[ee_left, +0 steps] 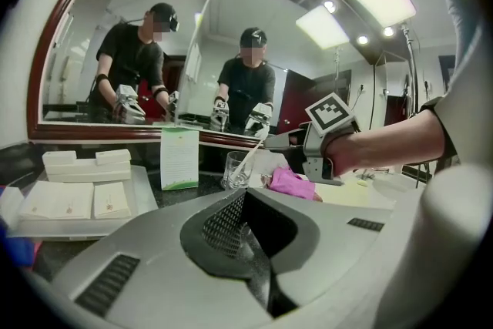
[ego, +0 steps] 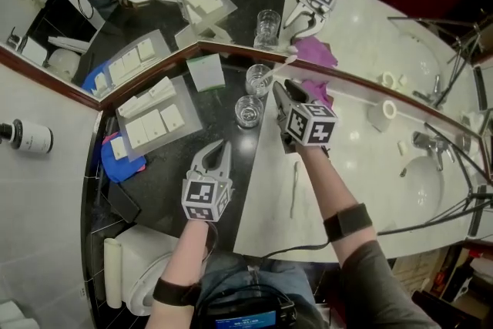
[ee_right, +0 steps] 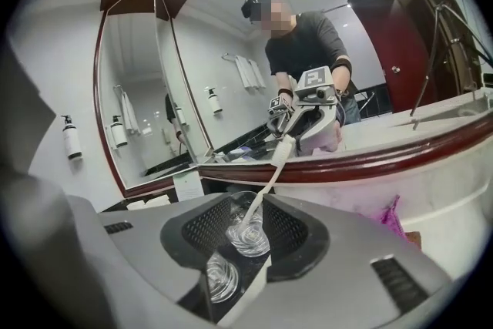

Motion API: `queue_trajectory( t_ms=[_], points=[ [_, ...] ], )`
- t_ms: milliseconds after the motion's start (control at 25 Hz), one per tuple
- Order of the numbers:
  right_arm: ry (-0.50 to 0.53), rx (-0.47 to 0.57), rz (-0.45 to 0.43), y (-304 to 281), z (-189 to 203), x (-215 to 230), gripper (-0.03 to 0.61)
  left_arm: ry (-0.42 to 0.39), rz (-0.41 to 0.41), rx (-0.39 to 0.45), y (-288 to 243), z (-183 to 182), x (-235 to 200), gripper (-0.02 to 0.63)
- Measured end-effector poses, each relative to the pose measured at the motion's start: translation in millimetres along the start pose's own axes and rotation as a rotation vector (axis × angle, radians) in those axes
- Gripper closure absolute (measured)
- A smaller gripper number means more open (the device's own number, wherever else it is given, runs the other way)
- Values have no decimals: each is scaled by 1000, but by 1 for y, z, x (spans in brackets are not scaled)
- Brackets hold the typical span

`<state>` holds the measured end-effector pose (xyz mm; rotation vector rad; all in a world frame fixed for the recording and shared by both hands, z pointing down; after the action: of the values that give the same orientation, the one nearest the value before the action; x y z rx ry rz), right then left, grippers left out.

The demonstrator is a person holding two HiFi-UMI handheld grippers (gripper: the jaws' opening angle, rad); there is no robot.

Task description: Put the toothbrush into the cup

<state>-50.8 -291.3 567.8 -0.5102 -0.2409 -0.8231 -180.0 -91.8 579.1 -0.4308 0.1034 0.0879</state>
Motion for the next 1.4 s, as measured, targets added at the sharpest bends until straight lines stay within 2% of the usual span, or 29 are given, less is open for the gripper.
queue_trajectory(
  t_ms=[160, 280, 600, 1080, 1400],
  points=[
    [43, -19, -37, 45, -12, -24, 508, 14, -2, -20, 26, -15, 9, 611],
    [34, -40, -61, 80, -11, -41, 562, 12, -4, -29, 44, -26, 14, 611],
    [56, -113, -45, 159, 18, -62, 565, -16, 9, -57, 77, -41, 31, 611],
    [-97, -132, 98, 259, 69, -50, 563, -48, 102, -66, 101, -54, 55, 611],
    [-147, -150, 145, 288, 103, -52, 563, -140, 174, -73, 111, -43, 79, 611]
  ],
)
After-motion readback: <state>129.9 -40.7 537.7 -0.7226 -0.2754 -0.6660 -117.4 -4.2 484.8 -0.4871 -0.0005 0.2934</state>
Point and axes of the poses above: the fingertips, and each gripper's own axes: y backward along the fingers, x to its right, z out of its underside, the point moved 3 cm from there along y, backward along the fingers, and after that the axes turned 7 degrees about -z, right-handed, at the moved point
